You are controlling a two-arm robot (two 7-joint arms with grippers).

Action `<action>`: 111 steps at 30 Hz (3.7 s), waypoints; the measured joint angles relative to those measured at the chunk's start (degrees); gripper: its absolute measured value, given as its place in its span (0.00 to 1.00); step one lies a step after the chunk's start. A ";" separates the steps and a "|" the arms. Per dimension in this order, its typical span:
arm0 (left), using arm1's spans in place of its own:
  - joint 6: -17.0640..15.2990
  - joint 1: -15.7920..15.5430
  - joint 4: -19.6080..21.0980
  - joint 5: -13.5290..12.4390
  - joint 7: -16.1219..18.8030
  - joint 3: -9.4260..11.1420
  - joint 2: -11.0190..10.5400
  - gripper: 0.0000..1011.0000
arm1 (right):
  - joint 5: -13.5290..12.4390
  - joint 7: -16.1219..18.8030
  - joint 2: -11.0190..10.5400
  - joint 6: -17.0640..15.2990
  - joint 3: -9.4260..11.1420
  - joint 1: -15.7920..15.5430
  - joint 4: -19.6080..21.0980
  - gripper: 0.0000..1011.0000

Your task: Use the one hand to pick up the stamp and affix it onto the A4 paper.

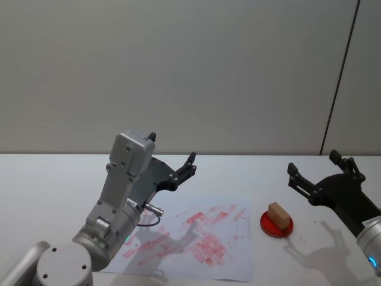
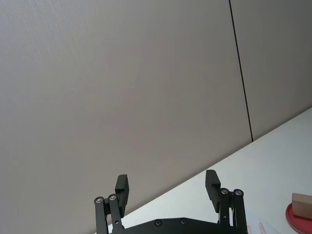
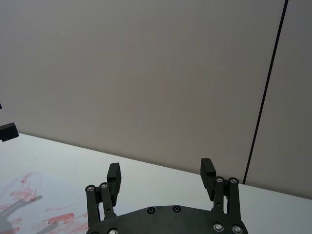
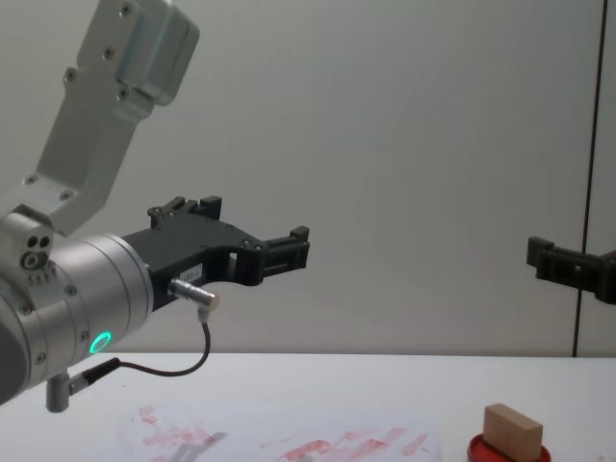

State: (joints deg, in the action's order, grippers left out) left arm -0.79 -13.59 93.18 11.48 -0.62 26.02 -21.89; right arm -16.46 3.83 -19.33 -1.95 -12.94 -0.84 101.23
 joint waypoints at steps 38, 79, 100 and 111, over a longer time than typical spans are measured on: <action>0.00 0.00 0.00 0.00 0.00 0.00 0.00 0.99 | 0.00 0.00 0.00 0.00 0.00 0.00 0.00 0.99; 0.00 0.00 0.00 0.00 0.00 0.00 0.00 0.99 | 2.86 0.70 -2.29 -5.86 0.01 -4.18 0.01 0.99; 0.00 0.00 0.00 0.00 0.00 0.00 0.00 0.99 | 9.38 2.56 3.65 -7.22 -3.07 2.05 -10.49 0.99; 0.00 0.00 0.00 0.00 0.00 0.00 0.00 0.99 | 11.66 2.70 6.47 -6.66 -4.16 5.37 -16.13 0.99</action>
State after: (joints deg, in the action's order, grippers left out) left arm -0.79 -13.59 93.18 11.48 -0.63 26.02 -21.89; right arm -4.80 6.53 -12.87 -8.61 -17.11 4.52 85.10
